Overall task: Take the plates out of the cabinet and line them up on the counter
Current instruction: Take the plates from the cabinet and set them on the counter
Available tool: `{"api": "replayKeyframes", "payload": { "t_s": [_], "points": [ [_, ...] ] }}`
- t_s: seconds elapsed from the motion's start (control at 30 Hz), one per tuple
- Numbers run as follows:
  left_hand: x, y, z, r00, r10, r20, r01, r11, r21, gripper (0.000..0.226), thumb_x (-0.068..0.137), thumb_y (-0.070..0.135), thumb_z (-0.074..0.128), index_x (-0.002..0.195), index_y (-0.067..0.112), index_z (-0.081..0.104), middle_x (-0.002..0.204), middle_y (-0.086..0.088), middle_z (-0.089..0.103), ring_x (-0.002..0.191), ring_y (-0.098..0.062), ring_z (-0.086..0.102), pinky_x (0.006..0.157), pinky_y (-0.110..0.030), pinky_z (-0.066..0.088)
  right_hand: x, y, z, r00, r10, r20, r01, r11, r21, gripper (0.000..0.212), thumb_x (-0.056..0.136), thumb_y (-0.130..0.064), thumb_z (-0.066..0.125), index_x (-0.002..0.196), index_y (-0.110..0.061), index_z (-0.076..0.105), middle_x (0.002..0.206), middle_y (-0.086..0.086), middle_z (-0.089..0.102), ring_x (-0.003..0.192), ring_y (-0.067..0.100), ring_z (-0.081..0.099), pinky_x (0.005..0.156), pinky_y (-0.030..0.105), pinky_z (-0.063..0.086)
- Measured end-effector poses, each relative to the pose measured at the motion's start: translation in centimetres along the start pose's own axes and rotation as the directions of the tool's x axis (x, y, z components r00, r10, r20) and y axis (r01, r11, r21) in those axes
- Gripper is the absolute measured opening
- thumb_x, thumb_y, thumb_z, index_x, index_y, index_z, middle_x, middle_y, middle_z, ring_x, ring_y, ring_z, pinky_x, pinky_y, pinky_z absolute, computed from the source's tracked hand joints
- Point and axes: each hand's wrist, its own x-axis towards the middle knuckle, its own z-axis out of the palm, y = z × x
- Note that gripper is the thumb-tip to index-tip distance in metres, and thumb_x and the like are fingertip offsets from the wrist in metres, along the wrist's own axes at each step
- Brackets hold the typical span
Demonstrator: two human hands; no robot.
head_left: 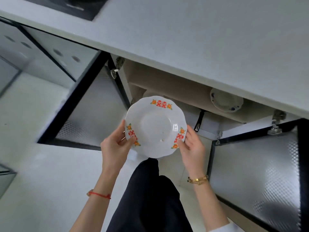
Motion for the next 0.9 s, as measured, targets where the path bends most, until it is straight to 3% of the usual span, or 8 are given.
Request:
{"api": "replayKeyframes", "payload": {
  "t_s": [0.07, 0.2, 0.4, 0.53, 0.63, 0.73, 0.83, 0.9],
  "points": [
    [-1.8, 2.8, -1.7, 1.000, 0.004, 0.006, -0.004, 1.000, 0.000, 0.066, 0.077, 0.002, 0.077, 0.137, 0.019, 0.053, 0.108, 0.024, 0.067, 0.091, 0.007, 0.068, 0.088, -0.020, 0.055, -1.9, -3.3, -0.9, 1.000, -0.012, 0.004, 0.012, 1.000, -0.001, 0.054, 0.086, -0.003, 0.065, 0.135, -0.016, 0.048, 0.126, -0.006, 0.063, 0.112, -0.005, 0.059, 0.091, 0.015, 0.049],
    [-4.9, 8.1, -4.3, 1.000, 0.025, 0.019, -0.025, 1.000, -0.005, 0.066, 0.077, 0.004, 0.077, 0.137, 0.021, 0.052, 0.113, 0.010, 0.071, 0.092, -0.001, 0.071, 0.084, -0.039, 0.059, -4.9, -9.0, -2.9, 0.999, -0.040, 0.007, 0.040, 0.999, 0.000, 0.053, 0.087, -0.006, 0.065, 0.136, -0.014, 0.048, 0.125, -0.006, 0.064, 0.114, 0.001, 0.060, 0.094, 0.022, 0.051],
    [-7.6, 14.3, -6.9, 0.996, 0.071, 0.055, -0.069, 0.996, -0.048, 0.067, 0.077, 0.002, 0.077, 0.138, 0.015, 0.052, 0.109, 0.009, 0.071, 0.094, -0.001, 0.070, 0.090, -0.033, 0.056, -7.9, -15.7, -4.8, 0.994, -0.105, -0.029, 0.106, 0.994, 0.025, 0.052, 0.087, -0.006, 0.064, 0.136, -0.009, 0.048, 0.126, -0.001, 0.064, 0.112, 0.001, 0.061, 0.089, 0.017, 0.052],
    [-7.5, 16.9, -7.6, 0.989, 0.118, 0.084, -0.114, 0.992, -0.059, 0.066, 0.076, 0.001, 0.077, 0.136, 0.015, 0.053, 0.107, 0.010, 0.072, 0.095, -0.001, 0.070, 0.090, -0.032, 0.056, -8.3, -18.1, -5.6, 0.992, -0.114, -0.062, 0.117, 0.991, 0.061, 0.055, 0.086, -0.001, 0.063, 0.138, -0.008, 0.045, 0.129, 0.002, 0.062, 0.114, 0.003, 0.061, 0.093, 0.022, 0.052],
    [-5.9, 18.5, -7.4, 0.983, 0.144, 0.112, -0.136, 0.988, -0.074, 0.066, 0.076, 0.000, 0.077, 0.136, 0.014, 0.053, 0.110, 0.006, 0.072, 0.099, -0.004, 0.069, 0.092, -0.036, 0.056, -7.3, -19.7, -5.8, 0.987, -0.133, -0.088, 0.138, 0.989, 0.057, 0.054, 0.086, 0.000, 0.063, 0.137, -0.008, 0.047, 0.128, 0.000, 0.062, 0.114, 0.001, 0.060, 0.093, 0.023, 0.052],
    [-3.7, 20.4, -6.8, 0.974, 0.168, 0.150, -0.155, 0.983, -0.096, 0.066, 0.076, -0.001, 0.076, 0.136, 0.012, 0.053, 0.113, 0.003, 0.071, 0.099, -0.002, 0.069, 0.091, -0.031, 0.056, -5.4, -21.1, -5.6, 0.980, -0.152, -0.130, 0.159, 0.986, 0.049, 0.052, 0.086, 0.001, 0.064, 0.135, -0.009, 0.050, 0.124, -0.007, 0.063, 0.112, -0.002, 0.060, 0.093, 0.020, 0.051],
    [-1.1, 22.5, -6.2, 0.965, 0.187, 0.184, -0.167, 0.979, -0.120, 0.066, 0.076, -0.005, 0.075, 0.135, 0.011, 0.054, 0.107, 0.013, 0.070, 0.095, 0.004, 0.068, 0.087, -0.021, 0.056, -3.0, -22.1, -5.1, 0.972, -0.148, -0.184, 0.159, 0.986, 0.042, 0.053, 0.084, 0.002, 0.065, 0.134, -0.010, 0.050, 0.123, -0.006, 0.063, 0.109, -0.006, 0.060, 0.092, 0.018, 0.051],
    [1.0, 23.7, -5.8, 0.954, 0.206, 0.218, -0.182, 0.976, -0.123, 0.065, 0.076, -0.005, 0.075, 0.135, 0.011, 0.054, 0.108, 0.013, 0.070, 0.096, 0.003, 0.068, 0.088, -0.023, 0.056, -1.5, -22.6, -4.7, 0.965, -0.148, -0.219, 0.162, 0.986, 0.048, 0.056, 0.084, 0.003, 0.065, 0.136, -0.010, 0.049, 0.124, -0.006, 0.061, 0.106, -0.009, 0.060, 0.091, 0.016, 0.051]
  ]
}}
